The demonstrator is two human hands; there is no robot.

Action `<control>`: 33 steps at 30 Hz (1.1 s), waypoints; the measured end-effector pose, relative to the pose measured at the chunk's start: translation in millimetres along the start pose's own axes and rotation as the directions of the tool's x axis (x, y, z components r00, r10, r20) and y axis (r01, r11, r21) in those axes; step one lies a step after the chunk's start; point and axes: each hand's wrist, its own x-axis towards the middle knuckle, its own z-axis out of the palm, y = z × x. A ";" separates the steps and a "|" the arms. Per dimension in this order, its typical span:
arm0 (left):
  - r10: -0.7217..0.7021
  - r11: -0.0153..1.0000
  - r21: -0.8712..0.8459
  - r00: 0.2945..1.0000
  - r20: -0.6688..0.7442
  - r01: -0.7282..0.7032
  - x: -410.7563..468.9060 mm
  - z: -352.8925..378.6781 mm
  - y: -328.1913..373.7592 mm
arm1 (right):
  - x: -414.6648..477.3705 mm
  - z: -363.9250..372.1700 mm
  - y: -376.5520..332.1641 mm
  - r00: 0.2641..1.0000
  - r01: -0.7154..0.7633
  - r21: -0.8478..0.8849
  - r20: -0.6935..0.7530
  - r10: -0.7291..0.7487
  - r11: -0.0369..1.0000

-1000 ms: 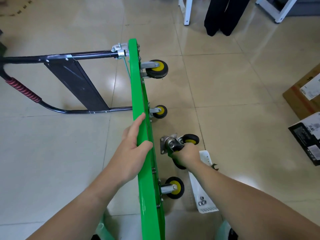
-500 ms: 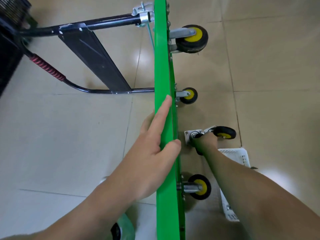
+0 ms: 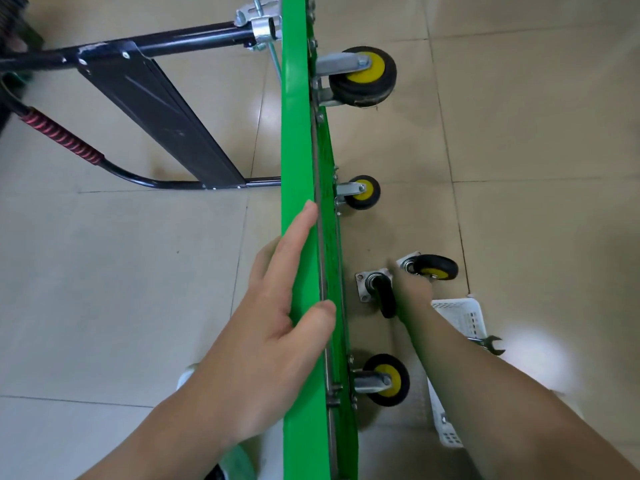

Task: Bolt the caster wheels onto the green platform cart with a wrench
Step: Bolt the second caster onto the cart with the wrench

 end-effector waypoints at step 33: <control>0.003 1.000 -0.003 0.999 -0.049 -0.003 0.9 3.9 -2.4 | 65.9 -84.2 -34.0 0.999 -0.032 -0.143 -0.044 0.026 0.989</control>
